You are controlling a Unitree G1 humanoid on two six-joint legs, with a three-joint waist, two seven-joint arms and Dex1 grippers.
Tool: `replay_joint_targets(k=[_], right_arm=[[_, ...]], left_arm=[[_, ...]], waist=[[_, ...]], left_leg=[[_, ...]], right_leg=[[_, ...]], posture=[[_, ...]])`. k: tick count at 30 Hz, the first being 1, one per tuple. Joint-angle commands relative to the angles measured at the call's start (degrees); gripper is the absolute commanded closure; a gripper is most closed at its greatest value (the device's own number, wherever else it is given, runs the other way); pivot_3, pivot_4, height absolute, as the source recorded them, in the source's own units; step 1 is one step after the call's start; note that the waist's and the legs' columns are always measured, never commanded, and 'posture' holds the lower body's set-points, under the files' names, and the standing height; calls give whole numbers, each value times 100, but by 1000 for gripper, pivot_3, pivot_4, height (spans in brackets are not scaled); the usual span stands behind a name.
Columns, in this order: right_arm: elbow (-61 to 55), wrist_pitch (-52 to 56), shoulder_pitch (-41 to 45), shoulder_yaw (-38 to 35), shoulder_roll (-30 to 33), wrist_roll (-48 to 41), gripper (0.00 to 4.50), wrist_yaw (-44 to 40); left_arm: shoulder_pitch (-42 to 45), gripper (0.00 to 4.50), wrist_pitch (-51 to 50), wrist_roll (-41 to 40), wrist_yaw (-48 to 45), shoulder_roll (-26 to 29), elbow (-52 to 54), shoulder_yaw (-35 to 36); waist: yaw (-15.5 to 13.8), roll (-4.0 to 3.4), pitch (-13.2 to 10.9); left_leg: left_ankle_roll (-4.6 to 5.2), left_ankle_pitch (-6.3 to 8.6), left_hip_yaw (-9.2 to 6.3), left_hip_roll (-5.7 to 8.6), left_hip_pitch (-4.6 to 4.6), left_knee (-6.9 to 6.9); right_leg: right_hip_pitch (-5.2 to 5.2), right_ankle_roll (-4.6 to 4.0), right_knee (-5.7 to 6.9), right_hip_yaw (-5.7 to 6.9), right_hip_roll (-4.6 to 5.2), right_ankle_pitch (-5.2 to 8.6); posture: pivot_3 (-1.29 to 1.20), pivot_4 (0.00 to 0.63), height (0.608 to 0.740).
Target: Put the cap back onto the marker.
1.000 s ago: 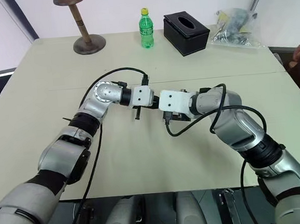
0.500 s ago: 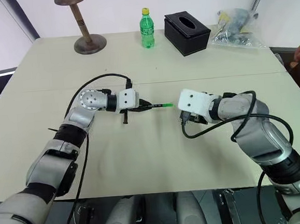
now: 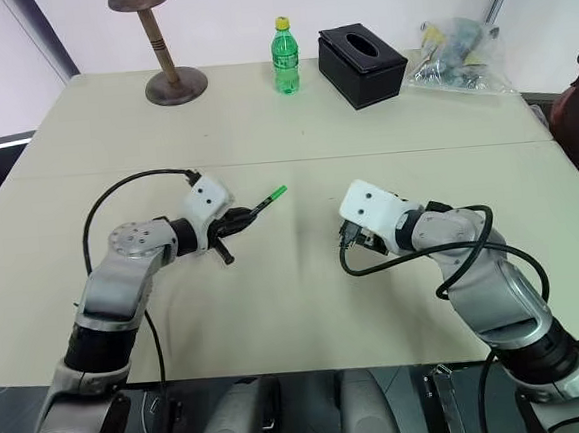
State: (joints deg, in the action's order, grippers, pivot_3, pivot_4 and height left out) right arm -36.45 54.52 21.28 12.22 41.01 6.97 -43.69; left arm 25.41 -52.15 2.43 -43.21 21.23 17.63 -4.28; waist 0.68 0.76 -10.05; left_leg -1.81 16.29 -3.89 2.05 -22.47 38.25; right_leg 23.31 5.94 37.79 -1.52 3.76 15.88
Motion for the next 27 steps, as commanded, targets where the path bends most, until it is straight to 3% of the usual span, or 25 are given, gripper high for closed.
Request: replay_joint_targets(k=[1, 5, 13, 14, 16, 21, 27], right_arm=[[-127, -17, 119, 5, -48, -98, 1712, 122], [-120, -23, 82, -3, 7, -167, 1712, 189], [-220, 50, -47, -84, 89, -264, 1712, 317], [-232, 61, -62, -93, 98, -275, 1670, 335], [-258, 73, -90, -105, 121, -302, 1670, 366], [-303, 118, -117, -112, 167, -368, 1670, 427], [-400, -25, -181, -222, 319, -734, 1670, 171]], left_arm=[[-72, 4500, -1064, -142, 430, 14, 674, 266], [-258, 4500, -1800, -227, 850, 25, 927, 341], [-371, 4500, -2005, -509, 1346, 31, 832, 387], [-381, 3579, -1980, -553, 1365, 58, 808, 374], [-387, 2721, -1941, -627, 1413, 90, 775, 368], [-409, 65, -1893, -810, 1458, 226, 822, 314], [-615, 65, -570, -1053, 1101, 673, 1209, 310]], waist=[[4, 0, 0], [4, 0, 0], [-4, 0, 0], [-3, 0, 0], [-3, 0, 0], [-3, 0, 0], [-4, 0, 0]], left_leg=[[0, 0, 0, 0, 0, 0], [-1, 0, -1, 0, 1, -1], [-4, -1, -3, 2, 1, -2], [-4, -1, -3, 2, 1, -2], [-5, -1, -3, 2, 1, -2], [-6, -2, -3, 2, 1, -4], [-8, -2, -4, 1, 1, -8]], right_leg=[[1, 0, 0, 0, 0, 0], [0, 0, 0, 0, 1, 0], [0, -1, -2, 0, 5, 0], [0, -1, -2, 0, 6, 0], [0, -1, -2, 0, 6, 0], [1, -1, -2, 0, 6, 1], [2, -3, -7, 0, 9, 1]], posture=[[0, 150, 740], [0, 150, 740], [0, 150, 740], [0, 150, 740], [0, 150, 740], [0, 150, 740], [0, 150, 740]])
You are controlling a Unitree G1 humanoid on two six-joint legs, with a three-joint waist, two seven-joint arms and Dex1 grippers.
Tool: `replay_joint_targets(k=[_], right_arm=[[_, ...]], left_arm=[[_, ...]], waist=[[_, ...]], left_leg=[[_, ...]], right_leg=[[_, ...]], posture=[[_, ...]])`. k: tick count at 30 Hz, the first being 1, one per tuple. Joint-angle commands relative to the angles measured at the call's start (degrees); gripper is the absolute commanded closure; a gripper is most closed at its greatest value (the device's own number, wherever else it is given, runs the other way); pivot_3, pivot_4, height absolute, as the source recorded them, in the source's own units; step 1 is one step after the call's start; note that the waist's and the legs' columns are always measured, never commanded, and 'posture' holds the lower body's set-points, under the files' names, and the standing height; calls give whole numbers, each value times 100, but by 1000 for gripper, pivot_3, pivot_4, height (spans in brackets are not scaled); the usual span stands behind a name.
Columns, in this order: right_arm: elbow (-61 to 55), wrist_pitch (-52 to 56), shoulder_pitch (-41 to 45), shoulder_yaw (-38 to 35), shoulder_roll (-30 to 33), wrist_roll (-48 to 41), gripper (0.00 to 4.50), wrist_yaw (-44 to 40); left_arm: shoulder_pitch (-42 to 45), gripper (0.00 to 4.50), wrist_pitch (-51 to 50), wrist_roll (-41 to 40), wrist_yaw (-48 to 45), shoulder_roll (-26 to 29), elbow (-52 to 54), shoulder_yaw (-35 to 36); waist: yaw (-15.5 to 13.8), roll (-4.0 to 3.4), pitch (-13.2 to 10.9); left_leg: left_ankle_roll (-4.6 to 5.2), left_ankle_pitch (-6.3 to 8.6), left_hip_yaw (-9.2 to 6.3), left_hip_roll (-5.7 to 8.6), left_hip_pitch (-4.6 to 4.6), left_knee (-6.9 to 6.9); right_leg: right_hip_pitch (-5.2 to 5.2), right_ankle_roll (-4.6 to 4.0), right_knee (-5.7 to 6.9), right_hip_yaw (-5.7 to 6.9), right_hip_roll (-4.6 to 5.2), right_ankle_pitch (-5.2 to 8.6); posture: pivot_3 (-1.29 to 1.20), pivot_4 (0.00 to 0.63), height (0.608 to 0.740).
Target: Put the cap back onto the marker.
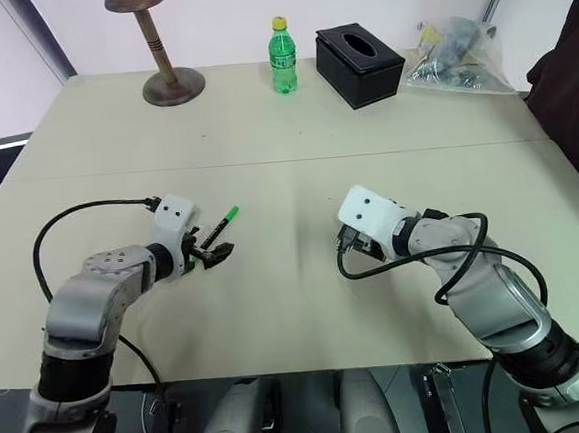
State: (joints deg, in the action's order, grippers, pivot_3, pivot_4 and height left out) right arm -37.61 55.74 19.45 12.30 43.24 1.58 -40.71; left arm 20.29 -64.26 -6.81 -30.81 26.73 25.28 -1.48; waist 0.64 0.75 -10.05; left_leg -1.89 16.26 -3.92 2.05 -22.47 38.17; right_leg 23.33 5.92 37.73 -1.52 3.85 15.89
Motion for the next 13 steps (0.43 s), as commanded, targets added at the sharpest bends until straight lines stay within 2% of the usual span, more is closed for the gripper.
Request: replay_joint_targets(k=[1, 5, 13], right_arm=[[-294, -177, -4, -250, 114, -287, 1670, -186], [-328, -348, -63, -375, 123, -633, 1670, -397], [-275, -748, -385, -817, 389, -1153, 1670, -725]], left_arm=[[-245, 65, 794, -146, -137, 165, 565, 54], [-768, 65, 1296, -227, -206, 353, 894, 147], [-1214, 65, 944, -544, 24, 444, 1450, 537]], waist=[[1, 0, 0], [5, 0, 0], [-11, 0, 0]], left_leg=[[0, 0, 0, 1, 0, -1], [1, 1, 1, 1, 0, -6], [4, 2, 0, 8, 0, -7]], right_leg=[[-2, 0, -4, 0, 2, 0], [-7, 0, -19, 2, 14, -1], [-15, 2, -26, 11, 28, -1]], posture=[[0, 150, 740], [0, 150, 740], [0, 150, 740]])
